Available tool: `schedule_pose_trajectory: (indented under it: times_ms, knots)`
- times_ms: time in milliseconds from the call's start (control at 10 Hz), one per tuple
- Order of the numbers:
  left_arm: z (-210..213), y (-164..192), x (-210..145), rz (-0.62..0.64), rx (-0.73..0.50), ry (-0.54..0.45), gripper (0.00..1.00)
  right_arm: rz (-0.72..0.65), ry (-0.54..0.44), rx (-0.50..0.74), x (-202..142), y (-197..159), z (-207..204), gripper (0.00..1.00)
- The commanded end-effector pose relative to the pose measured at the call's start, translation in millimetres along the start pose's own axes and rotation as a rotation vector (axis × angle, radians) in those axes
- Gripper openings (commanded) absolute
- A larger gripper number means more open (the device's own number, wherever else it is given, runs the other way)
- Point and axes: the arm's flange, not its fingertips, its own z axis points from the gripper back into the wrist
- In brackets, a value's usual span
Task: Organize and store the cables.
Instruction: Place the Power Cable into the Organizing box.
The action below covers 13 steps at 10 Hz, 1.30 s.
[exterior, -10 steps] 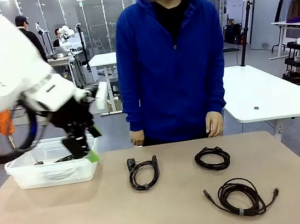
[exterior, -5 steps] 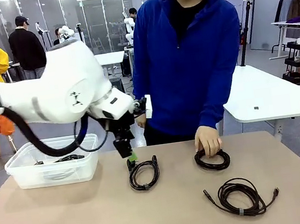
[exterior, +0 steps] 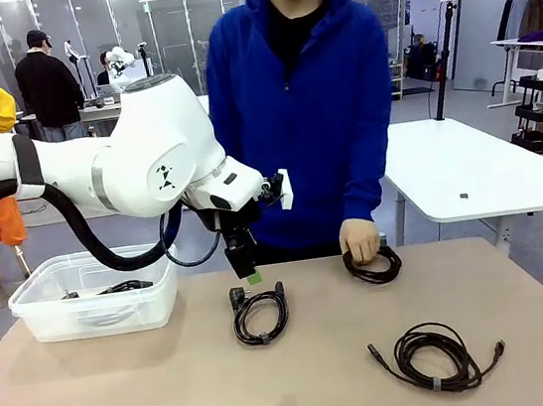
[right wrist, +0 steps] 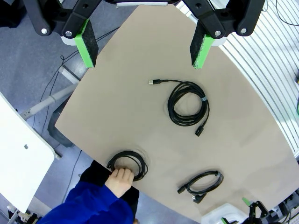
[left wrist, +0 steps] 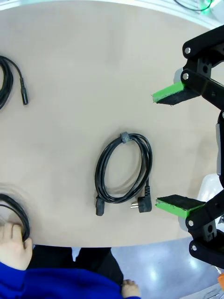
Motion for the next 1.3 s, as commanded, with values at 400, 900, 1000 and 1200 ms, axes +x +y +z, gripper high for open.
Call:
schedule_pose_trajectory:
  times_ms: [400,900,1000,1200]
  knots:
    - [-16,7,-3,0.019,-0.013,0.011,0.98,0.01,-0.003,0.004,-2,-1,0,1.0]
    - [-88,29,-3,0.07,-0.114,0.15,0.98,0.01,-0.003,0.004,-2,-1,0,1.0]
    - [-99,32,-5,0.079,-0.122,0.157,0.98,0.01,-0.003,0.004,-2,-1,0,1.0]
    - [-122,42,-4,0.105,-0.144,0.177,0.98,0.01,-0.003,0.004,-2,-1,0,1.0]
